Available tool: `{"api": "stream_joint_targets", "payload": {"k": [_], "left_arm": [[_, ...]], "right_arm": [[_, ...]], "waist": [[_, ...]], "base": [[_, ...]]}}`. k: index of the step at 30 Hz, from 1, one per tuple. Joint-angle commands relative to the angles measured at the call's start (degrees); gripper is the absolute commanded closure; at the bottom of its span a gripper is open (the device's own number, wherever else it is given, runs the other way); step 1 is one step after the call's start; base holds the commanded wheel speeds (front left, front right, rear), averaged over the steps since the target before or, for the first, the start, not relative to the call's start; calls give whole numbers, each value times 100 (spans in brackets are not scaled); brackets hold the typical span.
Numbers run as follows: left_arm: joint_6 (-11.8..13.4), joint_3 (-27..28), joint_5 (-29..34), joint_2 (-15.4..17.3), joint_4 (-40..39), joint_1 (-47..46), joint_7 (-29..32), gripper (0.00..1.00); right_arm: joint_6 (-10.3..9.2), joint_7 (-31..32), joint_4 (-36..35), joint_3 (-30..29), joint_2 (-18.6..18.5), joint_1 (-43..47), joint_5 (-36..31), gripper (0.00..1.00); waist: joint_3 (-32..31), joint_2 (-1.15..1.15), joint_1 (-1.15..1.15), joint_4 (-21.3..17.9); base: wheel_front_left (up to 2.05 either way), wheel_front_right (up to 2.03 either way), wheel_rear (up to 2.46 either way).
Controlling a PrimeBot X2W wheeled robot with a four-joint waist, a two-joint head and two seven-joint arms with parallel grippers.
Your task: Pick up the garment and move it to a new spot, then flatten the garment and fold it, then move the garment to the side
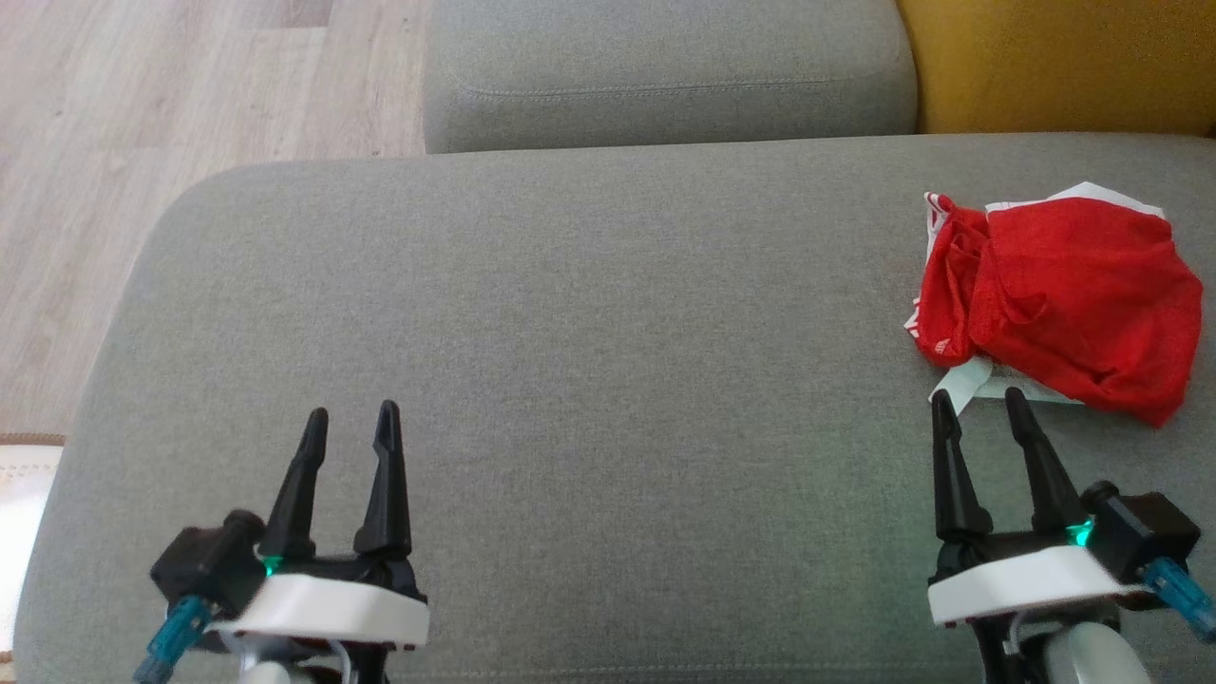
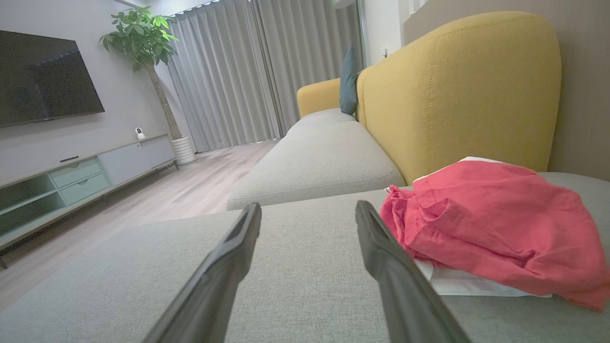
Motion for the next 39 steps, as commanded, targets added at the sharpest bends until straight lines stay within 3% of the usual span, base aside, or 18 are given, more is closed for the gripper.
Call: {"api": "stream_joint_targets", "payload": {"k": [1,2,6,39], "left_arm": [[22,250,-31,19,-277,-171,-35,0],[5,22,-1,0,-76,0,0,100],[2,-11,-21,-11,124,43,2,100],[-202,286,-2050,107,457,-259,445,100]], "right_arm": [[-4,-74,-163,177,-24,-222,23,0],[0,0,8,21,0,0,0,100],[0,10,204,27,5,40,22,100],[-1,399,284,-75,-97,-179,2225,100]], "waist": [[6,0,0,4],[6,0,0,4],[10,0,0,5],[54,0,0,8]], "base": [[0,0,0],[0,0,0],[0,0,0],[0,0,0]]}}
